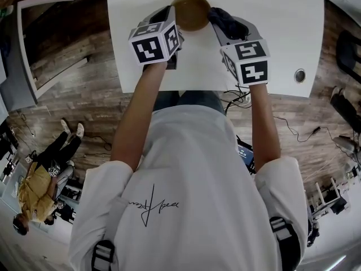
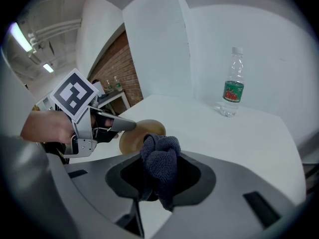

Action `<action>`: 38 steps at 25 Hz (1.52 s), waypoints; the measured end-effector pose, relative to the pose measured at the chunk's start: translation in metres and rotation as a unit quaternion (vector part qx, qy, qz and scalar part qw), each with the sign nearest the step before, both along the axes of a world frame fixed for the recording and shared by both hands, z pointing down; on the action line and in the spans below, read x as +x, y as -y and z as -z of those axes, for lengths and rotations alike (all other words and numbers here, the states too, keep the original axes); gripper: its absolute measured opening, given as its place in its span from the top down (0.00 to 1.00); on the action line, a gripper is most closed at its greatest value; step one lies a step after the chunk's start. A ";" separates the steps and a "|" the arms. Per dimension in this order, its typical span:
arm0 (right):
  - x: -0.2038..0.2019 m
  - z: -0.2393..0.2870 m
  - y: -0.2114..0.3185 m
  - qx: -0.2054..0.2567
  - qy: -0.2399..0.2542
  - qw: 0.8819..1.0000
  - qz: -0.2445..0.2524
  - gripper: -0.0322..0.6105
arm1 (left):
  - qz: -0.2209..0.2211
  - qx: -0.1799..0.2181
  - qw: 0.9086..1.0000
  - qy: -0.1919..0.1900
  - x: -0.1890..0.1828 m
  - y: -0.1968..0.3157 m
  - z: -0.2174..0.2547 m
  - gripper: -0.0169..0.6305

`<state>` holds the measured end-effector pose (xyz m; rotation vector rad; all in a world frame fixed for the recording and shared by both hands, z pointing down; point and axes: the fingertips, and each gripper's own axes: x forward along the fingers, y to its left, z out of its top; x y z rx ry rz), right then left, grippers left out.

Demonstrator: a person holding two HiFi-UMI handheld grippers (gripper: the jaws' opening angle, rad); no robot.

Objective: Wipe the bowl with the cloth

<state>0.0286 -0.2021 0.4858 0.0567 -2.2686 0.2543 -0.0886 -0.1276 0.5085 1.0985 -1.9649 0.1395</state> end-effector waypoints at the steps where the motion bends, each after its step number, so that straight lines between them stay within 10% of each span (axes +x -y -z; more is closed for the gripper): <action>1: 0.001 0.000 -0.001 -0.001 0.001 1.000 -0.004 0.76 | 0.000 0.001 1.000 0.000 0.000 0.000 0.000 0.97; 38: 0.025 0.020 -0.055 -0.043 0.023 0.996 -0.076 0.76 | -0.038 0.032 0.999 0.010 0.008 -0.023 0.022 0.93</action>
